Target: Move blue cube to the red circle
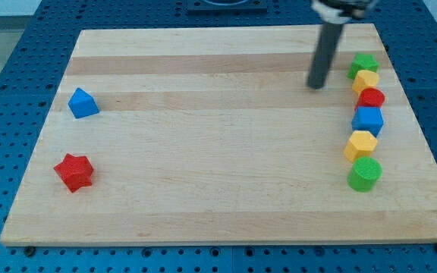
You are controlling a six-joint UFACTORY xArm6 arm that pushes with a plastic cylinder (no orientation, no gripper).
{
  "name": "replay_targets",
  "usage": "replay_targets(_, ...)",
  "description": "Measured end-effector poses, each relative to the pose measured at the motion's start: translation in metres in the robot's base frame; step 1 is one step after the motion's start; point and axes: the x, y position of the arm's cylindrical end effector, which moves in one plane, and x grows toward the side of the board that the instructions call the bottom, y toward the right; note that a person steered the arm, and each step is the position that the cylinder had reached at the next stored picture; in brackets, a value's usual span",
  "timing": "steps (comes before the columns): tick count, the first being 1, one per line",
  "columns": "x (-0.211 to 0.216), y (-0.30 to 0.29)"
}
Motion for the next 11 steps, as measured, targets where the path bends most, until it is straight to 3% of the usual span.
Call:
replay_targets(1, 0.04, -0.078)
replay_targets(2, 0.076, -0.21)
replay_targets(3, 0.067, -0.297)
replay_targets(4, 0.094, -0.364)
replay_targets(5, 0.065, -0.395)
replay_targets(6, 0.03, -0.383)
replay_targets(7, 0.027, -0.341)
replay_targets(8, 0.045, -0.331)
replay_targets(9, 0.09, -0.335)
replay_targets(10, 0.057, -0.278)
replay_targets(11, 0.008, -0.269)
